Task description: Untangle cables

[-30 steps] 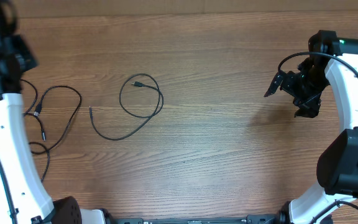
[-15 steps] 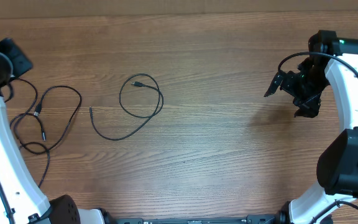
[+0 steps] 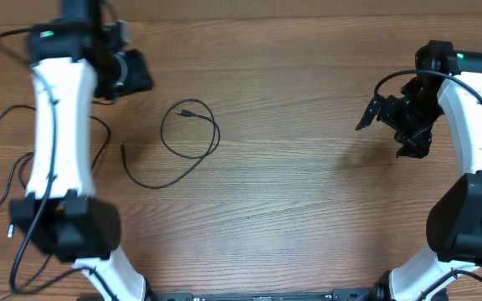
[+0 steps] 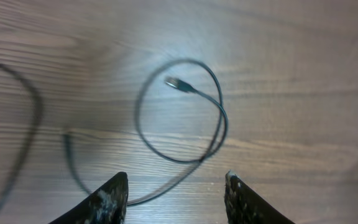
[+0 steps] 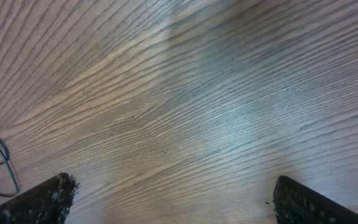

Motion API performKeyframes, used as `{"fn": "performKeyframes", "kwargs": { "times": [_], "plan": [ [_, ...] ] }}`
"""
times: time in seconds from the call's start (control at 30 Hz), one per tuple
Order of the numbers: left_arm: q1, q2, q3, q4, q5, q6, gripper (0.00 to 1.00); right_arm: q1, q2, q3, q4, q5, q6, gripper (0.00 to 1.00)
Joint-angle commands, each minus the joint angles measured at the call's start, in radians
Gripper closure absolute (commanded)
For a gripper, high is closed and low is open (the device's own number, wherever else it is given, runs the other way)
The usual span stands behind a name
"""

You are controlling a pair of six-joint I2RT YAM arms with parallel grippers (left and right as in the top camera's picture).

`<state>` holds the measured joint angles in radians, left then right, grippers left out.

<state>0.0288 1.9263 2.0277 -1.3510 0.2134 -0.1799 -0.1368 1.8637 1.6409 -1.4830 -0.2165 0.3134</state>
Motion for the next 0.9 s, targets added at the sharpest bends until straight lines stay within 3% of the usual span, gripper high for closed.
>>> {"fn": "performKeyframes", "kwargs": {
  "times": [0.0,0.4,0.87],
  "plan": [
    [-0.088,0.107,-0.003,-0.003,0.023,-0.001,0.5,0.002,-0.021,0.001,0.003,0.006,-0.007,0.0],
    [-0.313,0.404,-0.003,0.039,0.015,-0.001,0.53,0.002,-0.021,0.001,0.002,0.006,-0.007,0.0],
    [-0.383,0.48,-0.003,0.061,-0.093,-0.019,0.55,0.002,-0.021,0.001,0.003,0.006,-0.007,0.0]
  ]
}}
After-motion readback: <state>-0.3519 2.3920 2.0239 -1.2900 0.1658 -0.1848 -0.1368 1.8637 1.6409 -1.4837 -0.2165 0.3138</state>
